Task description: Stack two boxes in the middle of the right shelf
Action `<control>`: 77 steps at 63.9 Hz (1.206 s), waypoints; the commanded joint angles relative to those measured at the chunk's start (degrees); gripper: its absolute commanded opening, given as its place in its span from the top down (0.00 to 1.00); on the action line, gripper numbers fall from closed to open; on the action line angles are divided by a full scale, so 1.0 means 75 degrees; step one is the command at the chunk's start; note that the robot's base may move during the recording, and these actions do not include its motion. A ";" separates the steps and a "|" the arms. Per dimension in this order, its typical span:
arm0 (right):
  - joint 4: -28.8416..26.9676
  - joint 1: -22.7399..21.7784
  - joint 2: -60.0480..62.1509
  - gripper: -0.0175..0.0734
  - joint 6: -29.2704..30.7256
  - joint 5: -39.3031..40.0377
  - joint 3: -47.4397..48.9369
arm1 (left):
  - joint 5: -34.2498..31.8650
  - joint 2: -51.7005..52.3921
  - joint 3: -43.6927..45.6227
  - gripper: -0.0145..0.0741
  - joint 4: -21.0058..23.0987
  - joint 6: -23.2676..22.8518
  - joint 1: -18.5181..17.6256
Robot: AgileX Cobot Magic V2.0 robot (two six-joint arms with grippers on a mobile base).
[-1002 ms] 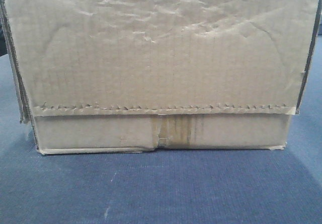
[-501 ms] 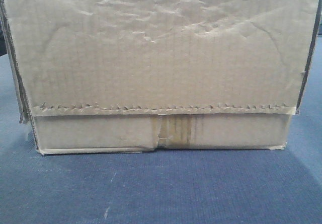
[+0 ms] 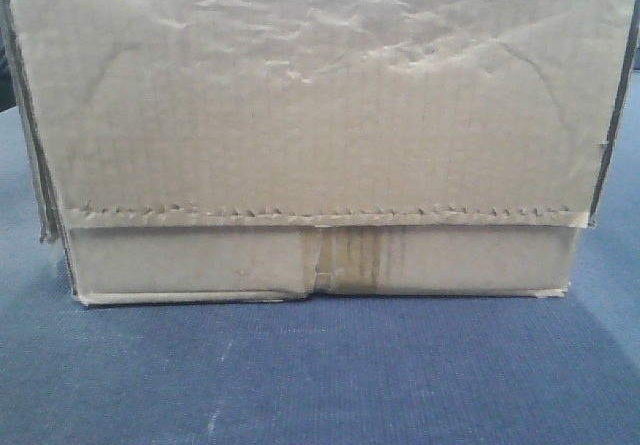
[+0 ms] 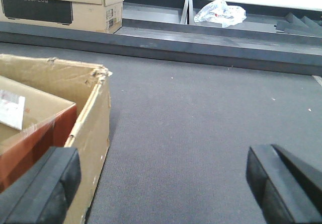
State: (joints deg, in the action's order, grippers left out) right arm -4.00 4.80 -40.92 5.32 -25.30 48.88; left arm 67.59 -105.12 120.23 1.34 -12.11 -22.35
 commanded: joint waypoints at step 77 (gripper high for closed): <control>-0.0571 0.1518 -0.5009 0.18 0.0103 -0.4105 0.4371 | 0.0316 0.1894 -0.2850 0.16 -0.0522 0.0408 0.0599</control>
State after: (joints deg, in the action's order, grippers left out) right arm -8.55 16.03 -76.76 5.58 -56.38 81.18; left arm 70.49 -89.87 99.38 -2.95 -9.20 -17.31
